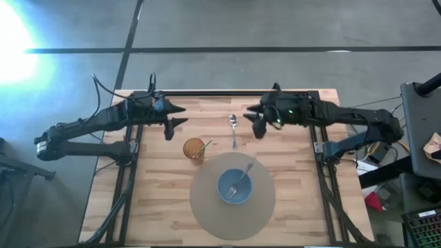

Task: Pick & Place Utensil
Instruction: Put the silver spoon into the blue bowl

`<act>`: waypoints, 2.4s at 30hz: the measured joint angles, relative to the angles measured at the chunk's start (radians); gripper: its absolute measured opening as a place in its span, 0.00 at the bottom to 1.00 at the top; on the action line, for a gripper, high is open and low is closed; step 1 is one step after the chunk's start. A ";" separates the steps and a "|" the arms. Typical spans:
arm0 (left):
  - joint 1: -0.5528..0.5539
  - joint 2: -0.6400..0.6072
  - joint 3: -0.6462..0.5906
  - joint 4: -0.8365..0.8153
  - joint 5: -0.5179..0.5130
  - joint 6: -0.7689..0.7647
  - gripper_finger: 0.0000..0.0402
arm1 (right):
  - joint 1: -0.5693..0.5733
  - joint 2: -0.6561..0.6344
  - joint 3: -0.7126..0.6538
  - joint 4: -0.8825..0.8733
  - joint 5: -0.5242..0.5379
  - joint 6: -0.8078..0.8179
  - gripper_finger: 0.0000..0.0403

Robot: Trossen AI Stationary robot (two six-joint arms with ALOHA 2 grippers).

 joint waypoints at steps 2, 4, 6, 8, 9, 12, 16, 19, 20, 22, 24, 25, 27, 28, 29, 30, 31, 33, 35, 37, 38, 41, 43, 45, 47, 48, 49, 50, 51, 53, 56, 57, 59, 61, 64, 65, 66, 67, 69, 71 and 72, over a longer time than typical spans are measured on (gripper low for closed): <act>0.000 -0.003 0.000 -0.023 0.000 -0.024 0.48 | -0.023 0.042 0.065 -0.127 0.053 0.010 0.43; -0.001 -0.004 0.000 -0.038 0.000 -0.046 0.48 | -0.044 0.080 0.109 -0.216 0.058 0.022 0.45; -0.001 -0.007 0.000 -0.056 0.000 -0.057 0.48 | -0.058 0.113 0.130 -0.253 0.055 0.047 0.47; -0.001 -0.009 -0.002 -0.059 0.000 -0.058 0.48 | -0.064 0.142 0.135 -0.263 0.052 0.078 0.48; -0.001 -0.013 -0.008 -0.058 0.000 -0.058 0.48 | -0.064 0.155 0.136 -0.262 0.050 0.090 0.49; -0.001 -0.027 -0.038 -0.042 0.000 -0.058 0.48 | -0.068 0.190 0.136 -0.263 0.050 0.141 0.49; -0.001 -0.046 -0.094 0.011 0.000 -0.061 0.48 | -0.069 0.237 0.139 -0.266 0.049 0.196 0.49; -0.001 -0.058 -0.130 0.054 0.001 -0.068 0.48 | -0.068 0.273 0.167 -0.301 0.043 0.195 0.48; -0.001 -0.063 -0.137 0.061 0.001 -0.070 0.48 | -0.068 0.285 0.182 -0.322 0.043 0.193 0.48; -0.002 -0.071 -0.148 0.068 0.001 -0.077 0.48 | -0.073 0.313 0.214 -0.377 0.042 0.194 0.48; -0.003 -0.076 -0.154 0.077 0.001 -0.085 0.48 | -0.078 0.343 0.245 -0.427 0.043 0.193 0.48; -0.004 -0.079 -0.160 0.083 0.002 -0.089 0.48 | -0.081 0.356 0.259 -0.442 0.043 0.193 0.48; -0.005 -0.085 -0.176 0.099 0.002 -0.092 0.48 | -0.087 0.378 0.281 -0.462 0.043 0.193 0.48; -0.005 -0.087 -0.187 0.112 0.002 -0.092 0.48 | -0.089 0.390 0.289 -0.468 0.043 0.193 0.48; -0.005 -0.089 -0.199 0.121 0.003 -0.092 0.48 | -0.091 0.402 0.295 -0.471 0.040 0.193 0.48; -0.005 -0.091 -0.211 0.129 0.003 -0.096 0.48 | -0.094 0.412 0.298 -0.474 0.027 0.193 0.48; -0.005 -0.092 -0.219 0.133 0.003 -0.098 0.48 | -0.096 0.424 0.301 -0.476 0.007 0.195 0.48; -0.005 -0.096 -0.231 0.137 0.003 -0.099 0.48 | -0.104 0.443 0.303 -0.476 -0.048 0.227 0.48; -0.006 -0.098 -0.242 0.145 0.003 -0.097 0.48 | -0.112 0.462 0.308 -0.476 -0.096 0.267 0.48; -0.006 -0.100 -0.251 0.153 0.003 -0.095 0.48 | -0.118 0.479 0.314 -0.475 -0.127 0.282 0.48; -0.006 -0.102 -0.254 0.162 0.003 -0.092 0.48 | -0.121 0.487 0.315 -0.475 -0.134 0.289 0.48; -0.006 -0.109 -0.261 0.169 0.003 -0.088 0.48 | -0.126 0.505 0.321 -0.473 -0.134 0.310 0.48; -0.006 -0.113 -0.261 0.171 0.004 -0.077 0.48 | -0.130 0.522 0.329 -0.473 -0.134 0.319 0.48; -0.006 -0.119 -0.261 0.172 0.004 -0.071 0.48 | -0.132 0.544 0.338 -0.473 -0.135 0.320 0.48; -0.006 -0.127 -0.261 0.171 0.004 -0.065 0.48 | -0.132 0.570 0.353 -0.472 -0.142 0.320 0.48; -0.006 -0.131 -0.261 0.171 0.004 -0.063 0.48 | -0.132 0.585 0.362 -0.473 -0.154 0.320 0.48; -0.006 -0.136 -0.261 0.170 0.004 -0.061 0.48 | -0.132 0.600 0.373 -0.473 -0.168 0.319 0.48; -0.006 -0.141 -0.261 0.170 0.004 -0.060 0.48 | -0.133 0.617 0.387 -0.474 -0.184 0.316 0.48; -0.006 -0.147 -0.261 0.171 0.004 -0.060 0.48 | -0.134 0.632 0.401 -0.477 -0.191 0.310 0.48; -0.006 -0.157 -0.261 0.170 0.004 -0.060 0.48 | -0.137 0.667 0.429 -0.488 -0.193 0.306 0.48; -0.006 -0.178 -0.261 0.167 0.004 -0.060 0.48 | -0.146 0.720 0.480 -0.538 -0.193 0.296 0.48; -0.005 -0.186 -0.261 0.166 0.005 -0.060 0.48 | -0.148 0.739 0.495 -0.563 -0.193 0.295 0.48; -0.006 -0.199 -0.261 0.159 0.005 -0.060 0.48 | -0.153 0.777 0.521 -0.601 -0.190 0.293 0.48; -0.006 -0.212 -0.261 0.151 0.005 -0.060 0.48 | -0.154 0.812 0.538 -0.629 -0.186 0.294 0.48; -0.006 -0.230 -0.261 0.136 0.005 -0.060 0.48 | -0.155 0.849 0.549 -0.634 -0.185 0.294 0.48; -0.005 -0.236 -0.261 0.131 0.005 -0.060 0.48 | -0.155 0.860 0.549 -0.634 -0.185 0.294 0.48; -0.006 -0.240 -0.261 0.123 0.005 -0.060 0.48 | -0.155 0.870 0.550 -0.632 -0.185 0.295 0.48; -0.006 -0.244 -0.261 0.119 0.005 -0.060 0.48 | -0.155 0.878 0.550 -0.633 -0.185 0.298 0.48; -0.006 -0.251 -0.261 0.112 0.005 -0.060 0.48 | -0.156 0.894 0.550 -0.633 -0.185 0.309 0.48; -0.006 -0.255 -0.261 0.110 0.005 -0.060 0.48 | -0.156 0.905 0.553 -0.633 -0.185 0.316 0.48; -0.006 -0.257 -0.261 0.109 0.005 -0.060 0.48 | -0.157 0.911 0.556 -0.633 -0.185 0.316 0.48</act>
